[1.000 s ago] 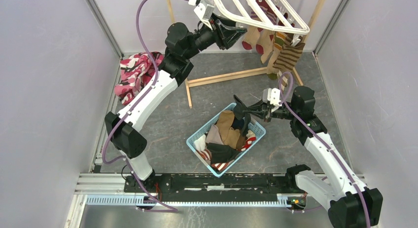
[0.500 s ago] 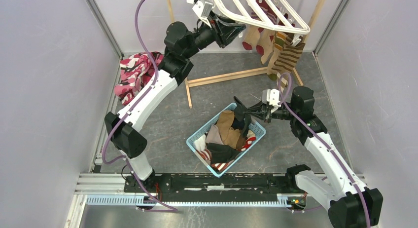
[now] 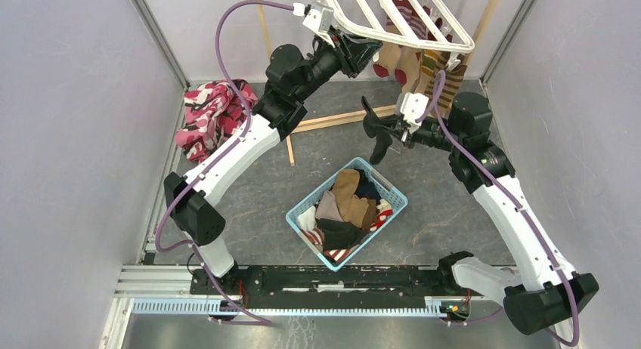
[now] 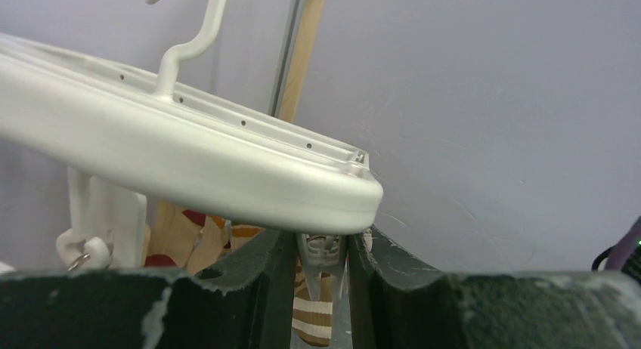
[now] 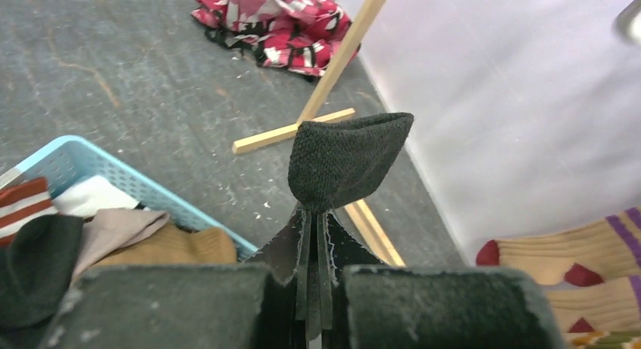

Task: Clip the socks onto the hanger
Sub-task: Open the clamp at the hanger, then clamp the sock onto the hanger.

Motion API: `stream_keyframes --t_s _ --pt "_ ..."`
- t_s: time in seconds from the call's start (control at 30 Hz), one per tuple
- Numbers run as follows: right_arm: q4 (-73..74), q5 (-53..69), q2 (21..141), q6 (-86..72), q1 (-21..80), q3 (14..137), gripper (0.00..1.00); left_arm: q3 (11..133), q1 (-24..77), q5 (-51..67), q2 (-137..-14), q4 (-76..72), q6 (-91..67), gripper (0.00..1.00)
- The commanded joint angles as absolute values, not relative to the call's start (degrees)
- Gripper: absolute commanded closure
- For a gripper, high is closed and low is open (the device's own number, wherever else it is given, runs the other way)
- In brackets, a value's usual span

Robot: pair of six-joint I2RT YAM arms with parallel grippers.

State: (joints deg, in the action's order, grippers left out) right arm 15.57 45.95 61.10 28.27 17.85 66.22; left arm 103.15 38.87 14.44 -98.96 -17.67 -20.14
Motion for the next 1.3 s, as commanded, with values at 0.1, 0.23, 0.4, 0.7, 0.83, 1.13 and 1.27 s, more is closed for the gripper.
stream_keyframes --t_s 0.1,0.23,0.4,0.7,0.83,1.13,1.27 --pt "15.2 31.4 64.3 28.0 19.9 72.3 1.00 102.3 39.7 6.1 -95.9 -18.7 -25.2 0.98" --pt "15.4 28.3 65.8 28.1 20.0 75.2 1.00 102.2 40.0 3.2 -95.8 -17.9 -26.5 0.98" --pt "11.7 26.4 66.7 28.0 20.1 76.0 1.00 102.3 40.4 1.2 -95.8 -17.7 -27.2 0.98" --pt "6.9 27.0 68.7 25.0 20.1 79.8 1.00 103.5 42.1 -2.6 -95.8 -15.8 -26.8 0.98" --pt "5.7 25.1 68.9 27.7 20.9 80.0 1.00 104.3 42.9 -4.4 -96.1 -14.8 -27.3 0.98" --pt "3.2 20.7 69.0 29.3 22.0 79.7 1.00 105.5 44.6 -7.7 -96.6 -13.9 -28.5 0.98" --pt "2.8 19.7 69.0 30.1 22.1 79.6 1.00 105.6 45.0 -8.5 -96.8 -13.5 -29.1 0.98"
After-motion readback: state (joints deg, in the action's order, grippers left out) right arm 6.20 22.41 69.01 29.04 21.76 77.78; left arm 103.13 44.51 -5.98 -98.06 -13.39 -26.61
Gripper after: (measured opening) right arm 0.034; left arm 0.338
